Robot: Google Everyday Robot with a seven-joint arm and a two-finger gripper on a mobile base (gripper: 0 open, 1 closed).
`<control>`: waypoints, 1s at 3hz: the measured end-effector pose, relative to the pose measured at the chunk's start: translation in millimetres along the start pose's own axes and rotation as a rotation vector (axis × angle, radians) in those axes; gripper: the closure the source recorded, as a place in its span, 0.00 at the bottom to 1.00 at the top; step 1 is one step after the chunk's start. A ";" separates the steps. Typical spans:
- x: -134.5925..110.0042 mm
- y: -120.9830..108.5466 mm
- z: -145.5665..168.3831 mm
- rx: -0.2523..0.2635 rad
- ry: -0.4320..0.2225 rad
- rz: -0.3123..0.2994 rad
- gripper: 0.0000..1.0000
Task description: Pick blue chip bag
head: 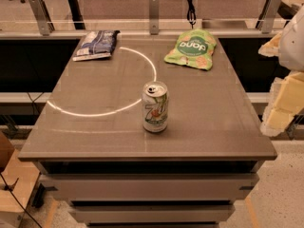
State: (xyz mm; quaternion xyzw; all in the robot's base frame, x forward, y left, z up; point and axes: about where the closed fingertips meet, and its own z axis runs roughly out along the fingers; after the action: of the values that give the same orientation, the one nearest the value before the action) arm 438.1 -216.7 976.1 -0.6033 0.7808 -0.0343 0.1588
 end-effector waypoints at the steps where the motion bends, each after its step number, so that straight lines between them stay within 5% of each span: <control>1: 0.0 0.0 0.0 0.000 0.000 0.000 0.00; 3: -38.4 -9.7 0.7 0.048 -0.154 -0.065 0.00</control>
Offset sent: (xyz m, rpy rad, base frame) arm 0.0122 0.0214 0.0105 0.0844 -0.0989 0.0634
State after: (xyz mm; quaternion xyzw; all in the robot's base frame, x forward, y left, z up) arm 455.9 -182.6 985.7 -0.6252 0.7452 -0.0117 0.2316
